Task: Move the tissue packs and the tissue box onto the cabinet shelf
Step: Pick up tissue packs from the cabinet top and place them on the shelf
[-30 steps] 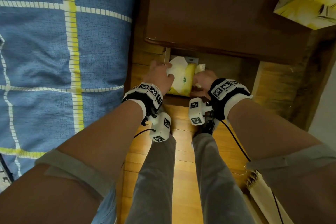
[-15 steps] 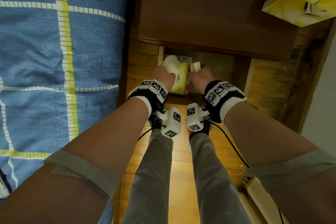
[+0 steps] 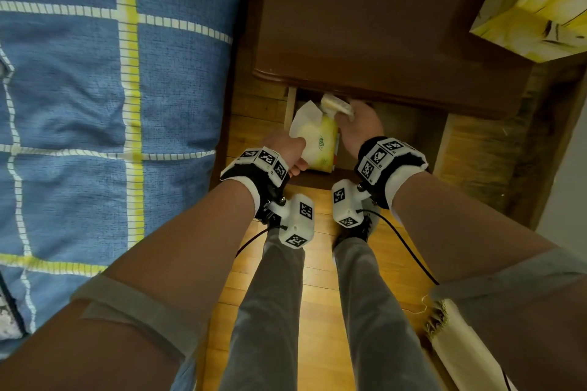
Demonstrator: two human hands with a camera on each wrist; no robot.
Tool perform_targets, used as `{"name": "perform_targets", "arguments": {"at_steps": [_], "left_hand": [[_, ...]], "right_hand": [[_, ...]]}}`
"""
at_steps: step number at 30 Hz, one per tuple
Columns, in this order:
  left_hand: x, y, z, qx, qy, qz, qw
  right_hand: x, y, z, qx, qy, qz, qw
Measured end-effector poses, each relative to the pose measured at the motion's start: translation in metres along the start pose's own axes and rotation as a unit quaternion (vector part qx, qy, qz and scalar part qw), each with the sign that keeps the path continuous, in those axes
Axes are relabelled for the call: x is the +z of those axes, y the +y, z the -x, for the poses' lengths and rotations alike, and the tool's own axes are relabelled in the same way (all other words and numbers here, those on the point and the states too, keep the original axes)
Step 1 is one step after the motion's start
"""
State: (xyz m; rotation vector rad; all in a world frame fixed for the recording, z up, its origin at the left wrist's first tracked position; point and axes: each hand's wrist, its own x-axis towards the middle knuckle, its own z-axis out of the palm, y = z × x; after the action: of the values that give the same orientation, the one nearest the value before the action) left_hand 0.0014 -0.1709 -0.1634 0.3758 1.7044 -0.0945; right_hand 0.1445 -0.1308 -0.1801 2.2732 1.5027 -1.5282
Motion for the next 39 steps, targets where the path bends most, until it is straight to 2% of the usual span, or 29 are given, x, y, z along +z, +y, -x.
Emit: {"name": "perform_targets", "arguments": {"at_steps": [2, 5, 8, 11, 14, 16, 19, 25, 29, 31, 34, 36, 39], "left_hand": [[-0.005, -0.003, -0.004, 0.038, 0.036, -0.012, 0.999], [-0.013, -0.009, -0.006, 0.108, 0.132, -0.033, 0.985], [-0.020, -0.012, -0.007, 0.114, 0.193, -0.054, 0.973], [-0.019, -0.014, -0.006, 0.128, 0.153, -0.050, 0.979], [-0.018, -0.014, -0.004, 0.155, 0.129, -0.087, 0.976], [-0.016, -0.013, -0.004, 0.168, 0.116, -0.097, 0.974], [-0.012, -0.010, -0.003, 0.161, 0.078, -0.117, 0.977], [-0.008, -0.007, -0.008, 0.138, -0.002, -0.218, 0.966], [-0.007, -0.010, -0.010, 0.112, -0.050, -0.136, 0.983], [-0.009, -0.012, -0.012, 0.122, -0.040, -0.103, 0.986], [-0.016, -0.013, -0.012, 0.146, 0.026, -0.057, 0.987], [-0.020, -0.014, -0.014, 0.156, 0.068, -0.056, 0.984], [-0.023, -0.013, -0.012, 0.154, 0.085, -0.052, 0.983]], "right_hand": [[0.005, -0.004, -0.003, -0.002, 0.002, -0.013, 1.000], [0.009, -0.009, -0.005, 0.027, 0.002, -0.044, 0.999], [0.011, -0.007, -0.003, 0.039, 0.016, -0.022, 0.999], [0.008, -0.001, 0.000, 0.065, 0.040, 0.006, 0.997], [0.004, 0.006, 0.003, 0.105, 0.028, -0.082, 0.991], [0.003, 0.008, 0.007, 0.101, 0.032, -0.100, 0.989], [0.003, 0.009, 0.006, 0.088, 0.062, -0.101, 0.989], [0.011, 0.000, -0.013, 0.127, 0.093, -0.122, 0.980], [0.019, -0.008, -0.025, 0.165, 0.105, -0.171, 0.966], [0.020, -0.009, -0.024, 0.172, 0.113, -0.184, 0.961], [0.017, 0.001, -0.020, 0.161, 0.107, -0.184, 0.964], [0.014, 0.011, -0.019, 0.178, 0.094, -0.208, 0.957], [0.009, 0.018, -0.020, 0.199, 0.081, -0.264, 0.940]]}}
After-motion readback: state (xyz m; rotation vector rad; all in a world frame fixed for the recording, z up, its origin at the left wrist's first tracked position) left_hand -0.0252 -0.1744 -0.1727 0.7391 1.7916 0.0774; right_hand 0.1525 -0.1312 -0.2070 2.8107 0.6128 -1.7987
